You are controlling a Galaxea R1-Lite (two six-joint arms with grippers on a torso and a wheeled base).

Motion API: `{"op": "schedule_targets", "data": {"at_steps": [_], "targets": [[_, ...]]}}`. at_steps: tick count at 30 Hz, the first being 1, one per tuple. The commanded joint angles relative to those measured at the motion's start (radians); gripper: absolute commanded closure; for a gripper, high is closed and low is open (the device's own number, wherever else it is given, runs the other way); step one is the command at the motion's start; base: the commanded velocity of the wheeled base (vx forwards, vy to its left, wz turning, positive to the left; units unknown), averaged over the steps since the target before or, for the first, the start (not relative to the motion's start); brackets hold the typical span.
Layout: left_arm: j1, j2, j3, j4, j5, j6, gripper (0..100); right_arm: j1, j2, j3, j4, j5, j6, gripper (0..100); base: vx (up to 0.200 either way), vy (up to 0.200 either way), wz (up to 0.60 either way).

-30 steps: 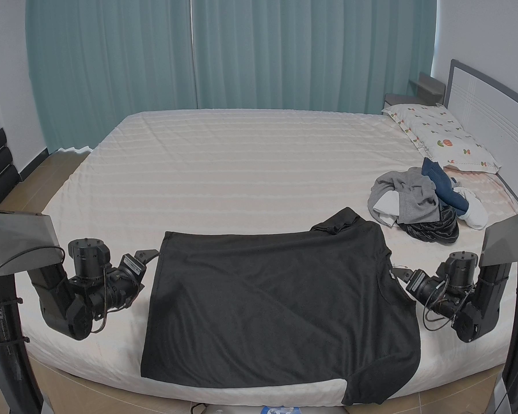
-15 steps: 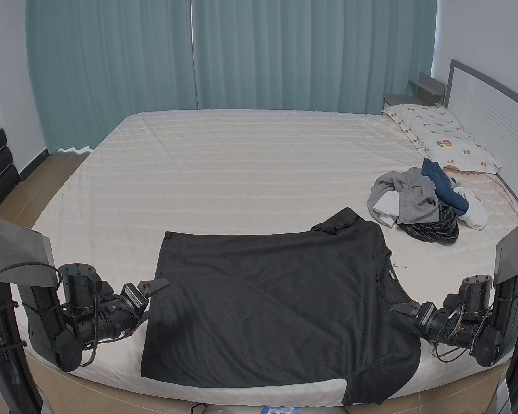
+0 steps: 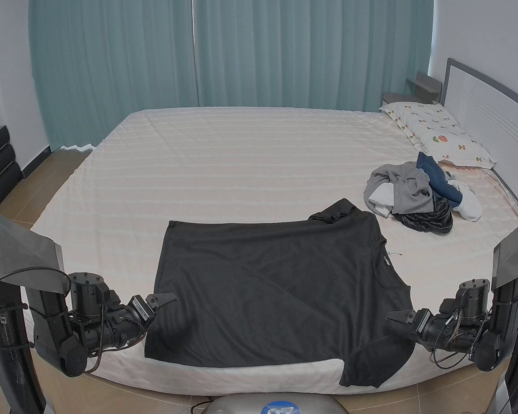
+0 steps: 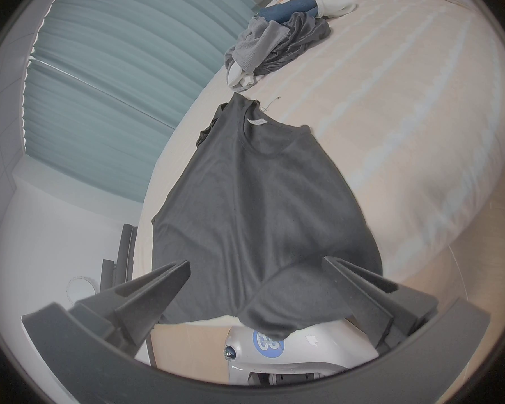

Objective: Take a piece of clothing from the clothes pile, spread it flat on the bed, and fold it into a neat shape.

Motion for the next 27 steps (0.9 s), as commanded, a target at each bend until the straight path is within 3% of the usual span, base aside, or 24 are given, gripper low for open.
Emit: {"op": "schedule_targets", "data": {"at_steps": [1, 14, 19, 27], "targets": [[0.001, 0.008, 0.001, 0.000, 0.001, 0.011, 0, 0.003, 0.006, 0.015, -0.011, 0.001, -0.001, 0, 0.000, 0.000, 0.00], [0.002, 0.078, 0.010, 0.000, 0.029, 0.161, 0, 0.004, 0.019, 0.005, -0.011, 0.001, -0.001, 0, 0.000, 0.000, 0.00], [0.008, 0.127, -0.005, 0.000, 0.057, 0.323, 0, 0.004, 0.030, 0.004, -0.011, 0.001, -0.013, 0, 0.000, 0.000, 0.00], [0.010, 0.141, -0.025, 0.001, 0.058, 0.341, 0, 0.004, 0.041, 0.002, -0.011, 0.001, -0.016, 0, 0.000, 0.000, 0.00]]}}
